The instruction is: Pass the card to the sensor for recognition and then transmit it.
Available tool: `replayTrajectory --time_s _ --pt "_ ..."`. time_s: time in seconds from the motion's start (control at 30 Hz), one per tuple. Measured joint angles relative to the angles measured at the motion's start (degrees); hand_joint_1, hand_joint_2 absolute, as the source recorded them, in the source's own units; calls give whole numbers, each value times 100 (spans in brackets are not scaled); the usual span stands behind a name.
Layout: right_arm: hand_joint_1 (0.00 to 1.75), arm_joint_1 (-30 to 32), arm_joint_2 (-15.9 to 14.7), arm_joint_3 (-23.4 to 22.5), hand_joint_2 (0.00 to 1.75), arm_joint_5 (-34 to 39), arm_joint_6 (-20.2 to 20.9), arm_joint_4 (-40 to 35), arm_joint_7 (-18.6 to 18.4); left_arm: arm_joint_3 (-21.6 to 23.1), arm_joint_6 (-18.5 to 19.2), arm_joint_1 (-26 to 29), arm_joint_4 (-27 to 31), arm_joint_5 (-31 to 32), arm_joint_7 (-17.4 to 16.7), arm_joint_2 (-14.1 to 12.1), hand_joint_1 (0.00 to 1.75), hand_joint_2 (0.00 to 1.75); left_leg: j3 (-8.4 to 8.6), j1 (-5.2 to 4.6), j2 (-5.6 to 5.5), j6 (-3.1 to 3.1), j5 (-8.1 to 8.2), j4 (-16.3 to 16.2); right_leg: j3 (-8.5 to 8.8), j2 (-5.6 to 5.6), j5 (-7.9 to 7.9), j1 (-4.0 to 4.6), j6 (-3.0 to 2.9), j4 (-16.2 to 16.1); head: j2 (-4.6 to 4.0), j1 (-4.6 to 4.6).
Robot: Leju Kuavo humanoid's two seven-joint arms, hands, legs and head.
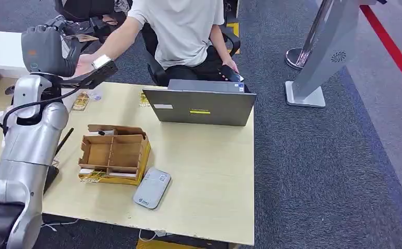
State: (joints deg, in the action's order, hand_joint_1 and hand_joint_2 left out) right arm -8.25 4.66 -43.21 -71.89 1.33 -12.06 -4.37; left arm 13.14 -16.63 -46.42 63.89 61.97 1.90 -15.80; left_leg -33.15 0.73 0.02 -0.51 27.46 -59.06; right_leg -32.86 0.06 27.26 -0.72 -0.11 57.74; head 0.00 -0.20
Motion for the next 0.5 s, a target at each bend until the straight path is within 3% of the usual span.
replayTrajectory --time_s 0.5 --pt "0 35 0 0 0 28 -2 0 31 0 7 70 9 -145 13 -53 0 175 -6 1 0 0 0 0 -1 0 0 0 0 3 0 0"
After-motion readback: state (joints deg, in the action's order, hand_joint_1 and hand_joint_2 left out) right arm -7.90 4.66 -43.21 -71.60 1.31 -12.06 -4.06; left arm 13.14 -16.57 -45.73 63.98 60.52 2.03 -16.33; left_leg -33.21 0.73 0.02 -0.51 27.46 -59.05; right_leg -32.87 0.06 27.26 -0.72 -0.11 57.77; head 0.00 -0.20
